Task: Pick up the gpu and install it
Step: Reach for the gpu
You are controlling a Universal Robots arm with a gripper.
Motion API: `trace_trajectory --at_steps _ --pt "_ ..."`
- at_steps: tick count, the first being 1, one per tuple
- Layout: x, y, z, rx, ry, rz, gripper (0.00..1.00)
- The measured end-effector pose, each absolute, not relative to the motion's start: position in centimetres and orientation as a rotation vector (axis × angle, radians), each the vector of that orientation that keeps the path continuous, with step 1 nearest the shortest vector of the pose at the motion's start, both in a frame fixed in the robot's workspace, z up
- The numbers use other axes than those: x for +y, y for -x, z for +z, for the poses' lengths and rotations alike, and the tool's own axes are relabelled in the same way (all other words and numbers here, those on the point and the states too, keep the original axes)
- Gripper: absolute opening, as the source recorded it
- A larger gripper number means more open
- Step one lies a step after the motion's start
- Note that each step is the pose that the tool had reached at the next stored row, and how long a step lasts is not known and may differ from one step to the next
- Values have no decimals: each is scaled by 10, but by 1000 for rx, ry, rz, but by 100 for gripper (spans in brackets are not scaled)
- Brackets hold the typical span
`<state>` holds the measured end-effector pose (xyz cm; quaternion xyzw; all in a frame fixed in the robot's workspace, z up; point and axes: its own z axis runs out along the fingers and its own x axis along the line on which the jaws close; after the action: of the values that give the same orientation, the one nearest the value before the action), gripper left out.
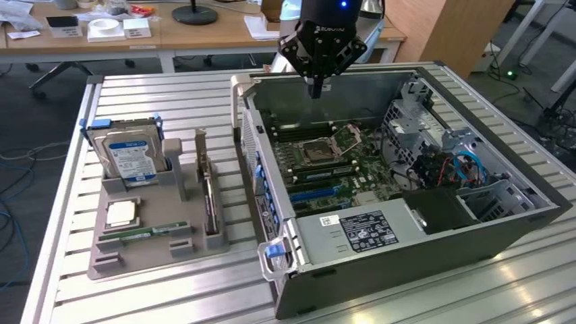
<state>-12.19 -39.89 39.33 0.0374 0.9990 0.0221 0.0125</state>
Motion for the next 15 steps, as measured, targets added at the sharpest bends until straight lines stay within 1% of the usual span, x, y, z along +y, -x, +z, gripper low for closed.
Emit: trace_trajectory --at_steps 15 --pt "-399 138 393 3114 -116 69 11"
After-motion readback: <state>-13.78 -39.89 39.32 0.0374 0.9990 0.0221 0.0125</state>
